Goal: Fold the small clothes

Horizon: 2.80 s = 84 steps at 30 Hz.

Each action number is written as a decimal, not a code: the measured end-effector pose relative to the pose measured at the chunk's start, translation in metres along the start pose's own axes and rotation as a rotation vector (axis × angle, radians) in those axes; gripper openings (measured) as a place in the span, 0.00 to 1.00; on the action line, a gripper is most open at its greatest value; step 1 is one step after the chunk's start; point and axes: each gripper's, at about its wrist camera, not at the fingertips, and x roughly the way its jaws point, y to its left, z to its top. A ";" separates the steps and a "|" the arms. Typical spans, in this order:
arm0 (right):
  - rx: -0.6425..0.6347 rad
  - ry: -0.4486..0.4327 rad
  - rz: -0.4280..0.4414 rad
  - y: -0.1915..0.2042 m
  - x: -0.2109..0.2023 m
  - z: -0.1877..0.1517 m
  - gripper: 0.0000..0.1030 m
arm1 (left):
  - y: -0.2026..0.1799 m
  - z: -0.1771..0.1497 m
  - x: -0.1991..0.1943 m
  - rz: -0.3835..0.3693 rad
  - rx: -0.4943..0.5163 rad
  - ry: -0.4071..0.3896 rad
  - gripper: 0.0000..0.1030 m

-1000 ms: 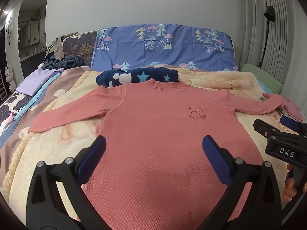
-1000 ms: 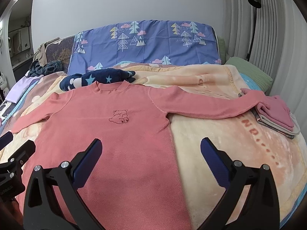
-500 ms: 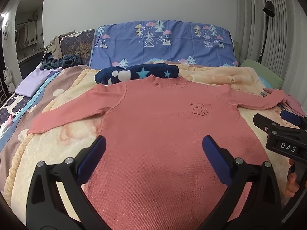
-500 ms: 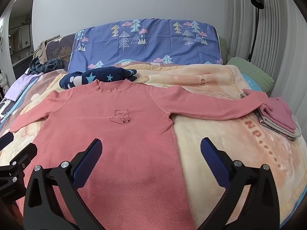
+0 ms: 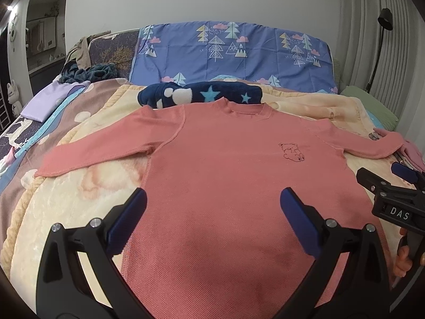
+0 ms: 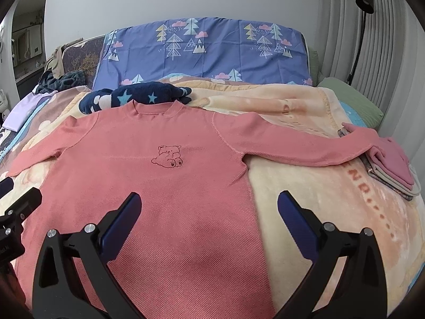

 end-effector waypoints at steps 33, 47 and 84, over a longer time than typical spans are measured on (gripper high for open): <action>-0.062 0.086 -0.006 0.019 0.051 0.012 0.99 | 0.386 -0.026 0.110 0.152 -1.000 0.109 0.66; -0.001 0.083 -0.065 -0.016 0.064 0.017 0.99 | 0.260 0.126 0.094 -0.070 -0.575 -0.150 0.05; 0.186 0.387 0.695 0.068 0.239 0.135 0.03 | -0.019 0.096 0.203 -0.237 0.147 0.212 0.04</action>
